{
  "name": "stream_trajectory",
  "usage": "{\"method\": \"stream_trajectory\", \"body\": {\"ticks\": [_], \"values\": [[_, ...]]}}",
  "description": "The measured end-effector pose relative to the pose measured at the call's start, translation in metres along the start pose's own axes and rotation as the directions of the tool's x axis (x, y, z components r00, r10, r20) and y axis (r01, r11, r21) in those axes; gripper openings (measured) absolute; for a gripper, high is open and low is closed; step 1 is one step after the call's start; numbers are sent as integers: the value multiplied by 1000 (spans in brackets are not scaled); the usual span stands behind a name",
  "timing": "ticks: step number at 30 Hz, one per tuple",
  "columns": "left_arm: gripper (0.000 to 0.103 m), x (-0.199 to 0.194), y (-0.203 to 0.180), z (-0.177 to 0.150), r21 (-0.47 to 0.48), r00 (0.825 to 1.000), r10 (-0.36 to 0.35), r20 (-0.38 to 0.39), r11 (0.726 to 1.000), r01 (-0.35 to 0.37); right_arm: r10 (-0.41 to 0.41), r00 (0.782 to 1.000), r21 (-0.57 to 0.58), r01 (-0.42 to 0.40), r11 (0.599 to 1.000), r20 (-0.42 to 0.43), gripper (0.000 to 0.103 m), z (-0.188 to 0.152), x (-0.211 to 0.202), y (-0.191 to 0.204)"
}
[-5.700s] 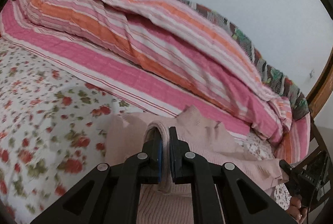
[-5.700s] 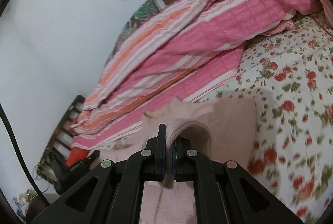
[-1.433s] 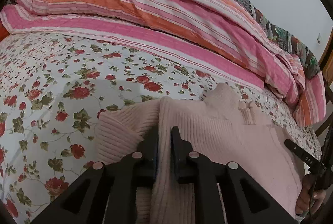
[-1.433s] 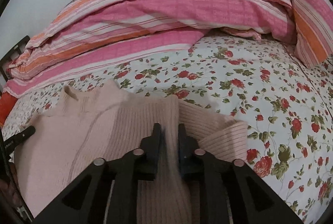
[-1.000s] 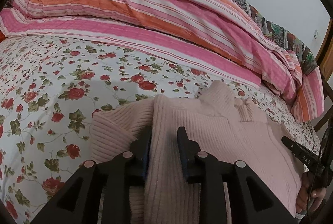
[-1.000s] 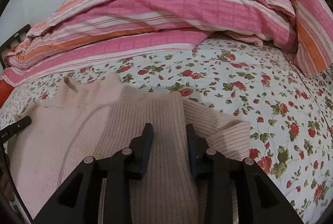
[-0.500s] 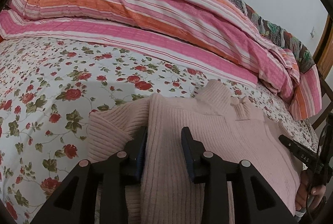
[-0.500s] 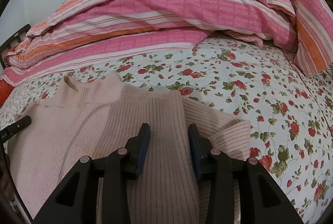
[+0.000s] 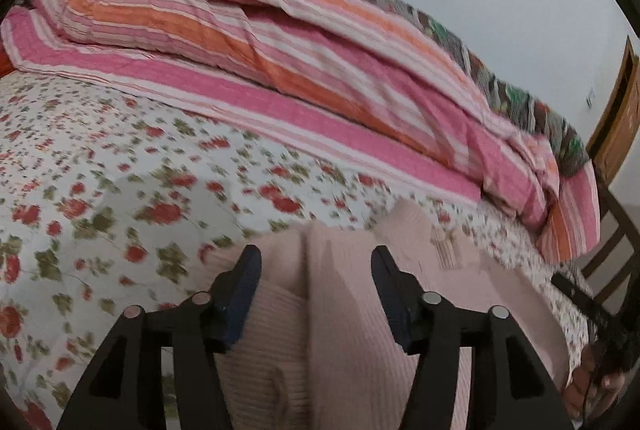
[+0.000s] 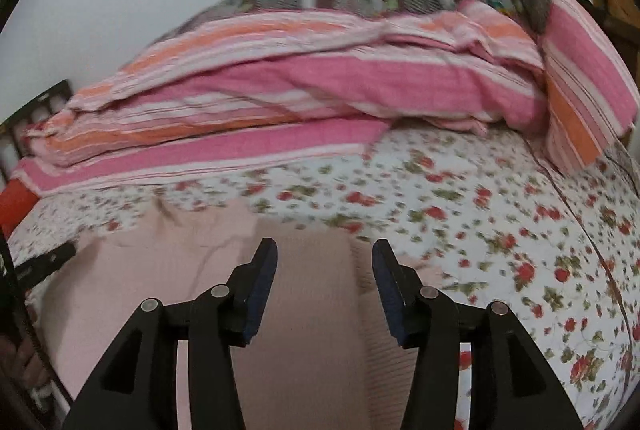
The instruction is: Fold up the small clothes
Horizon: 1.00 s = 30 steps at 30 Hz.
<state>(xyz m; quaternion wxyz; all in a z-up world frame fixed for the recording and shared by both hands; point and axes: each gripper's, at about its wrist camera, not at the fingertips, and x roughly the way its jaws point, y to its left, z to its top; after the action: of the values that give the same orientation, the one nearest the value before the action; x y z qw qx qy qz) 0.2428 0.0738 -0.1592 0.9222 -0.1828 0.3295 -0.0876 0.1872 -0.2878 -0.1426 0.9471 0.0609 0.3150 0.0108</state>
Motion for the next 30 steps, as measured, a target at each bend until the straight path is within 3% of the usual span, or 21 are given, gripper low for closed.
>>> {"method": "stream_trajectory", "body": {"ticks": [4,7,12,15,23,30], "values": [[55,-4,15,5,-39,1000,12,13,999,-12,125,987,-51,-131,990,-105,49,-10,7,43],[56,-5,24,7,-48,1000,26,6,999,-26,153,972,-85,-170,982,-181,49,-23,19,74],[56,-11,43,7,-51,998,56,7,997,-56,3,972,-193,-50,980,-235,49,-29,49,111],[56,-17,56,6,-69,999,50,-2,996,-50,-40,957,-163,-8,987,-287,49,-23,71,111],[56,-19,68,-3,-61,999,21,-45,998,-24,-67,939,-98,36,995,-338,49,-4,102,106],[56,-30,58,-8,11,1000,17,-22,1000,-17,-65,939,-86,38,996,-338,49,5,114,108]]}}
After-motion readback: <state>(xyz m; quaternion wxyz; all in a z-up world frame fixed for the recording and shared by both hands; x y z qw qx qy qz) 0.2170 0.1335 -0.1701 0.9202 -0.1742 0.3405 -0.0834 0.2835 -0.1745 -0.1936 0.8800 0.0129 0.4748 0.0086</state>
